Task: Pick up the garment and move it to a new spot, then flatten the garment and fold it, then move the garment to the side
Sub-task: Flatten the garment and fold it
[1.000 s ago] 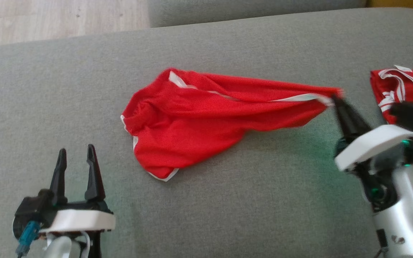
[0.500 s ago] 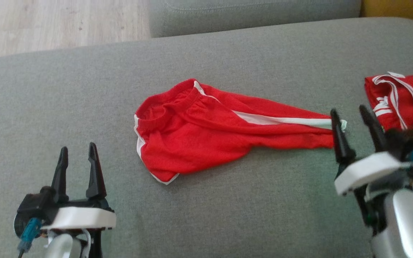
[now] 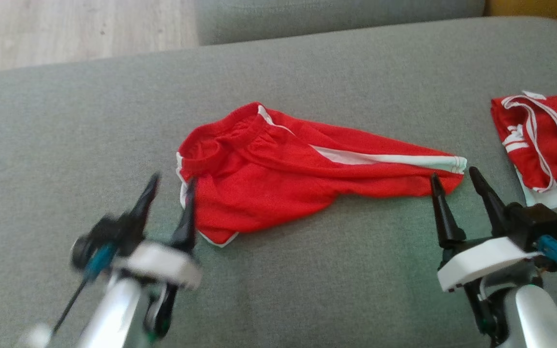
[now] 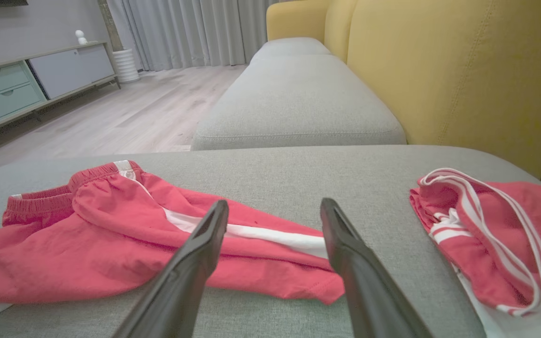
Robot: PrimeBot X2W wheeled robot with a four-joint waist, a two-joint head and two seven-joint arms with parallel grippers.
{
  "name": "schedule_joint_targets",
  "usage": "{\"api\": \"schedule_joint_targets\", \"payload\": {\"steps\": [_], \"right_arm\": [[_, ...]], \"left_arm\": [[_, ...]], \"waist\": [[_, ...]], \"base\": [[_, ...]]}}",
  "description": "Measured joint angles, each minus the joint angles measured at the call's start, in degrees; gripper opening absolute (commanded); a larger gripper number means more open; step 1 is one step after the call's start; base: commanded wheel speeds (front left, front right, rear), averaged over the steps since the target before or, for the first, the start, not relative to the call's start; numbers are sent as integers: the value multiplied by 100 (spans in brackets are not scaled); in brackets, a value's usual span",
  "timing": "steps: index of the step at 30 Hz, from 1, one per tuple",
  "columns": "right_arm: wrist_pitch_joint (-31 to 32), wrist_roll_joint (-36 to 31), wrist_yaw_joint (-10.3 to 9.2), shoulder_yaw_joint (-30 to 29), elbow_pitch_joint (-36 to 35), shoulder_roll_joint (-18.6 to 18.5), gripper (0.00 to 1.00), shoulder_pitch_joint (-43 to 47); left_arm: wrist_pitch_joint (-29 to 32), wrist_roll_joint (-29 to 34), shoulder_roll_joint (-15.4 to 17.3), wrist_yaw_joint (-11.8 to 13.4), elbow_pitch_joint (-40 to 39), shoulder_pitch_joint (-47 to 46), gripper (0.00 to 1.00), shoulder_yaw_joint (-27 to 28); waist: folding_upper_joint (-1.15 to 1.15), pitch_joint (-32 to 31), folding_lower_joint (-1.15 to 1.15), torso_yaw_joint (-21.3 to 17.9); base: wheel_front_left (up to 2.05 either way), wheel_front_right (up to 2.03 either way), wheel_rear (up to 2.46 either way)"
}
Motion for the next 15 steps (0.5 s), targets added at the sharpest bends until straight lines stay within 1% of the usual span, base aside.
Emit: {"api": "schedule_joint_targets", "payload": {"steps": [2, 5, 7, 9, 15], "right_arm": [[0, 0, 0, 80, -25, 12, 100, -5], [-2, 1, 0, 189, -64, 35, 100, -40], [-19, 1, 0, 249, -66, 41, 100, -70], [-26, 2, 0, 297, -64, 43, 100, -127], [-138, 47, 0, 411, -45, 48, 100, -339]], "left_arm": [[314, 56, -162, 1, 326, -552, 100, -180], [576, 147, -380, 20, 754, -1308, 100, -334], [783, 159, -481, 86, 1061, -1743, 100, -394], [1067, 152, -539, 119, 1372, -2113, 100, -444], [1928, -94, -644, 334, 2137, -2887, 100, -569]], "waist": [[0, 86, 0, -43], [0, 235, 0, -147], [0, 344, 0, -229], [0, 457, 1, -315], [0, 755, 1, -593]], "base": [[0, 0, 0], [0, 0, 0], [0, 0, 0], [0, 0, 0], [0, 0, 0]]}}
